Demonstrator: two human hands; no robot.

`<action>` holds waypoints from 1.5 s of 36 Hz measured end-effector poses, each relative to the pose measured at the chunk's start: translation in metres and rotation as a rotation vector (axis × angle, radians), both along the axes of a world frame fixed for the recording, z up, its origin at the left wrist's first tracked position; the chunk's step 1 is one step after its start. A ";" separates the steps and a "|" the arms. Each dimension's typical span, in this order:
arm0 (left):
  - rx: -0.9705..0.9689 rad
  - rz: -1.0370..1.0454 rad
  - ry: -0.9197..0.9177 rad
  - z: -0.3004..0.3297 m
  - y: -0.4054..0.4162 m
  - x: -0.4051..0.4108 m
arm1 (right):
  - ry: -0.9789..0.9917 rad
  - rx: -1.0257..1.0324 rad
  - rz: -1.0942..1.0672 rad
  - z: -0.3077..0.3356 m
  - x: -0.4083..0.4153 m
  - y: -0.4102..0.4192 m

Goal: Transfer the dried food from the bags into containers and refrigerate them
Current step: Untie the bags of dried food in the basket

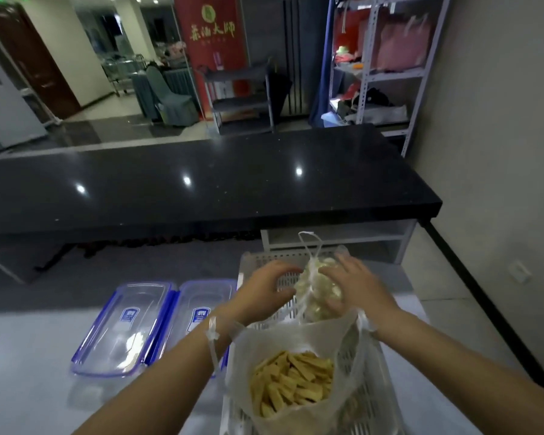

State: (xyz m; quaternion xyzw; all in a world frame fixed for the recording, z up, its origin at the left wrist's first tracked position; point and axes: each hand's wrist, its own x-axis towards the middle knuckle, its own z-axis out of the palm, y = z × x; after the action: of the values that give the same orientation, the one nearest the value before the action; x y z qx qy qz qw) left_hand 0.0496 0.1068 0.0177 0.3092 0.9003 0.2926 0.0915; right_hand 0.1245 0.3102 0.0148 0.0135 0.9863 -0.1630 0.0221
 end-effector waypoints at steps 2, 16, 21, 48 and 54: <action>-0.066 -0.017 0.028 -0.011 0.016 -0.008 | 0.024 -0.005 -0.004 -0.008 -0.006 -0.006; -0.175 0.010 0.320 -0.031 0.038 -0.020 | 0.023 -0.216 0.112 -0.021 -0.014 0.010; -0.087 0.030 0.254 -0.024 0.027 -0.014 | -0.031 -0.198 0.133 -0.018 -0.022 0.016; 0.074 0.201 0.047 -0.006 -0.023 0.029 | -0.024 -0.523 0.259 -0.034 -0.024 -0.020; -0.048 0.206 -0.073 -0.001 -0.018 0.025 | -0.146 -0.607 0.196 -0.031 -0.031 -0.031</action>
State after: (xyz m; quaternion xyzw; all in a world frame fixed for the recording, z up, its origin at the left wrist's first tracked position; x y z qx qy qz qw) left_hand 0.0748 0.0886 0.0171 0.2018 0.9301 0.2897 0.1011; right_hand 0.0939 0.2791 -0.0157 -0.0768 0.8850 -0.4454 0.1113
